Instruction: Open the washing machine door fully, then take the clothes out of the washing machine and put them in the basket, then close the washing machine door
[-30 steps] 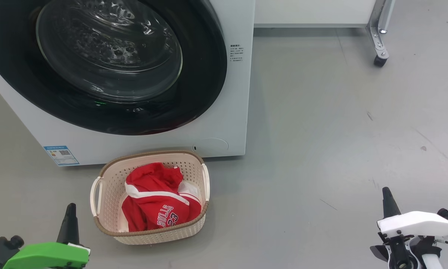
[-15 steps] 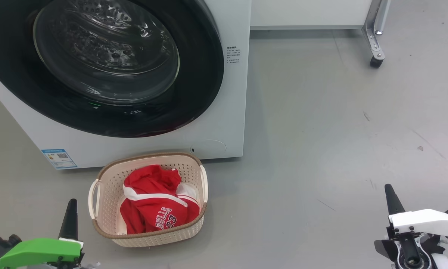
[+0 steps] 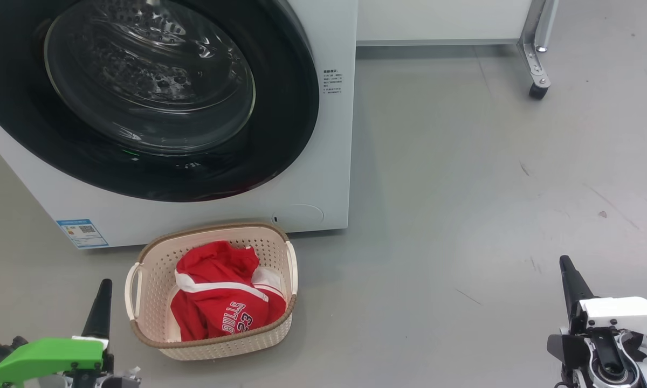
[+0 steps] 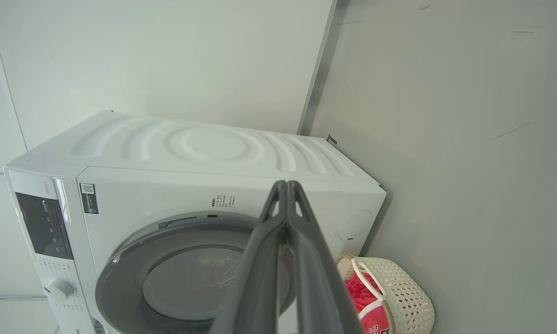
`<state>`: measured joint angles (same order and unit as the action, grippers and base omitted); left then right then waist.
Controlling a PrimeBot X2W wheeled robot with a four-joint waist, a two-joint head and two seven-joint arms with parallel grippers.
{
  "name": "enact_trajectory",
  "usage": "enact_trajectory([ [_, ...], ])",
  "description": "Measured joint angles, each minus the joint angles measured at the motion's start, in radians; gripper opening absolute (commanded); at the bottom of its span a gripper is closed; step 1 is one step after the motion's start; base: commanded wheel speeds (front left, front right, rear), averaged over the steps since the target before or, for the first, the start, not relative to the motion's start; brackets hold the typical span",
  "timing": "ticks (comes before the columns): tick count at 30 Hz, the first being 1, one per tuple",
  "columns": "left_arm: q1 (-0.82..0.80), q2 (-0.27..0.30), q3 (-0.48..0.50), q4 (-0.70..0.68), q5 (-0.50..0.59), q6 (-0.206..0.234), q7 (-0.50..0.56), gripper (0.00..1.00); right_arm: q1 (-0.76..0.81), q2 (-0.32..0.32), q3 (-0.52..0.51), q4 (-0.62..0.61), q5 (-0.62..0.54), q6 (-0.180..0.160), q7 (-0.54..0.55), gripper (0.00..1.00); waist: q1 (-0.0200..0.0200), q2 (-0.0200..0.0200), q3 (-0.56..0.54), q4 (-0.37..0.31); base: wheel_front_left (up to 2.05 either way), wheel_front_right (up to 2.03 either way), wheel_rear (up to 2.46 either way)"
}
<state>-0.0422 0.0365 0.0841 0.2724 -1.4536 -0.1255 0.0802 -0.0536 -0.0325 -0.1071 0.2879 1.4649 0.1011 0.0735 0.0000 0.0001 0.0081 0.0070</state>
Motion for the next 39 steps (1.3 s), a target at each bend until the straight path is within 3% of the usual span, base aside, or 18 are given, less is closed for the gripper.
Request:
enact_trajectory([
  [11,-0.018,0.0,0.005,0.001,-0.141,0.0,0.034,0.0,-0.004,-0.001,-0.026,-0.002,0.132,0.016,0.035,0.0,0.0,0.0,-0.005,-0.007,0.0,0.0,0.0],
  [39,-0.022,-0.001,0.005,0.0,-0.141,0.0,0.034,0.0,-0.007,-0.001,-0.027,-0.005,0.136,0.021,0.035,0.0,0.0,0.0,-0.005,-0.007,0.0,0.0,0.0],
])
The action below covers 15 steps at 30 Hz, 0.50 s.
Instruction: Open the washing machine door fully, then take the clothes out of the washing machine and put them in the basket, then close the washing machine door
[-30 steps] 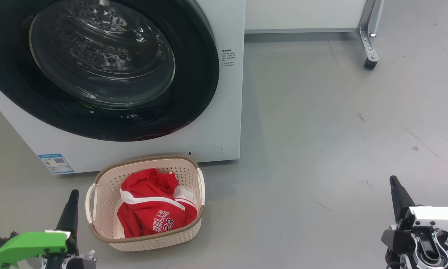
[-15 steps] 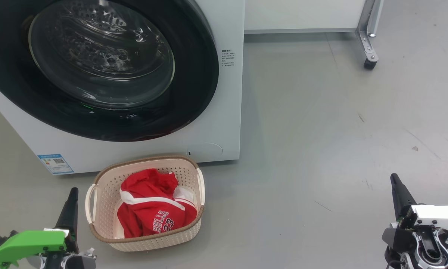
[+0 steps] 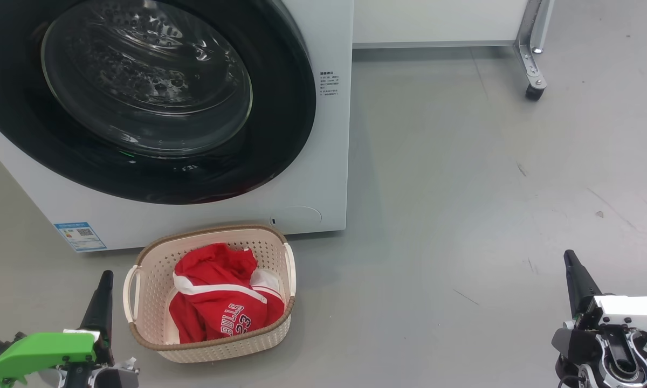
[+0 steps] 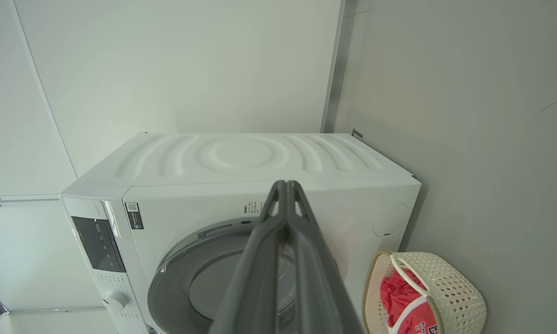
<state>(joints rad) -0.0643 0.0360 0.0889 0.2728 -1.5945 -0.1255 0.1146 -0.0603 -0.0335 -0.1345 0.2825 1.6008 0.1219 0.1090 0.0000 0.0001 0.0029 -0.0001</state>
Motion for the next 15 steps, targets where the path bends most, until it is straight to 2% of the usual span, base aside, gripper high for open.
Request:
enact_trajectory([
  [15,0.0,0.0,0.0,0.0,0.0,0.0,0.0,0.0,0.0,0.0,0.0,-0.001,0.0,0.0,0.0,0.0,0.0,0.0,0.0,0.0,0.0,0.0,0.0],
])
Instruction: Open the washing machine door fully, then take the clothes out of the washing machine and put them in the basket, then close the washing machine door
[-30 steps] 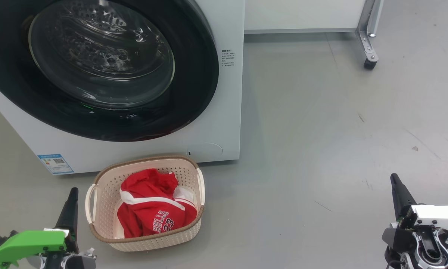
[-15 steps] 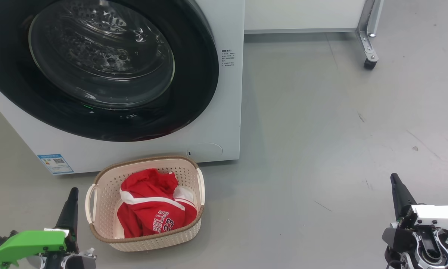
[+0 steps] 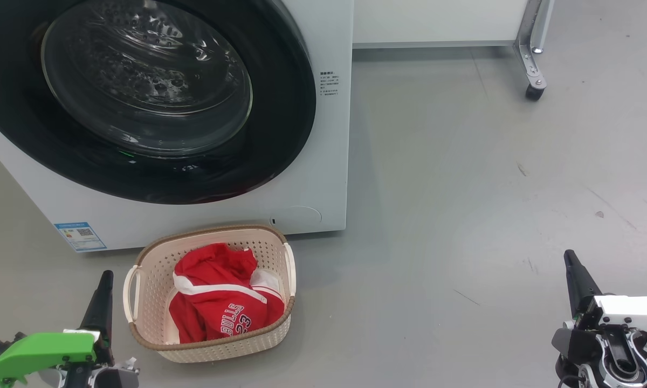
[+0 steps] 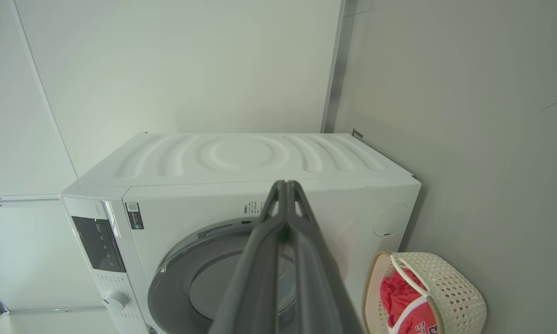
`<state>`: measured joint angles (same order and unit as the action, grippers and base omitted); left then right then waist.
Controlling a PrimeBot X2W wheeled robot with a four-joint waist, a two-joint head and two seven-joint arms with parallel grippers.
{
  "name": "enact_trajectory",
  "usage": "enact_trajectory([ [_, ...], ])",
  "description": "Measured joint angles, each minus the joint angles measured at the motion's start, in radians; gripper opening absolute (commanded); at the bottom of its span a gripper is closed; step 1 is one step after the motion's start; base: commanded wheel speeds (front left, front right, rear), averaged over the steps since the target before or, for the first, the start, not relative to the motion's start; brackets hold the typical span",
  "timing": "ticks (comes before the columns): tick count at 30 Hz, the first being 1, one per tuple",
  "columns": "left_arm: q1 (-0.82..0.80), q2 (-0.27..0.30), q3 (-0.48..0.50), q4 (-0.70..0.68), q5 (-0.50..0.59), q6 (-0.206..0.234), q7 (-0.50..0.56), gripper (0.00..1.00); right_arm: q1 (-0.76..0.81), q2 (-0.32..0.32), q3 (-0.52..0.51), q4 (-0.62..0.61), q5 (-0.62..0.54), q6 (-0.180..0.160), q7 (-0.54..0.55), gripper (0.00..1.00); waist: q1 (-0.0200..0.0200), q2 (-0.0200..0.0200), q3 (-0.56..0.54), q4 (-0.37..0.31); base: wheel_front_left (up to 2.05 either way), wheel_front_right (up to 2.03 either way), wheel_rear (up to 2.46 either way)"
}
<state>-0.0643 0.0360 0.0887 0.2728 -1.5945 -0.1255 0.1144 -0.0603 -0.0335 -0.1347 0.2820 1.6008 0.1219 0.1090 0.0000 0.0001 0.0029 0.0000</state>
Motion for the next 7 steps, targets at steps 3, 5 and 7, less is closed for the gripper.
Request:
enact_trajectory([
  [3,0.0,0.0,0.0,0.0,0.0,0.0,0.0,0.0,0.0,0.0,0.0,0.0,0.0,0.0,0.0,0.0,0.0,0.0,0.0,0.0,0.0,0.0,0.0],
  [5,0.0,0.0,0.0,0.0,0.0,0.0,0.0,0.0,0.0,0.0,0.0,0.0,0.0,0.0,0.0,0.0,0.0,0.0,0.0,0.0,0.0,0.0,0.0],
  [7,0.0,0.0,0.0,0.0,0.0,0.0,0.0,0.0,0.0,0.0,0.0,0.0,0.0,0.0,0.0,0.0,0.0,0.0,0.0,0.0,0.0,0.0,0.0],
])
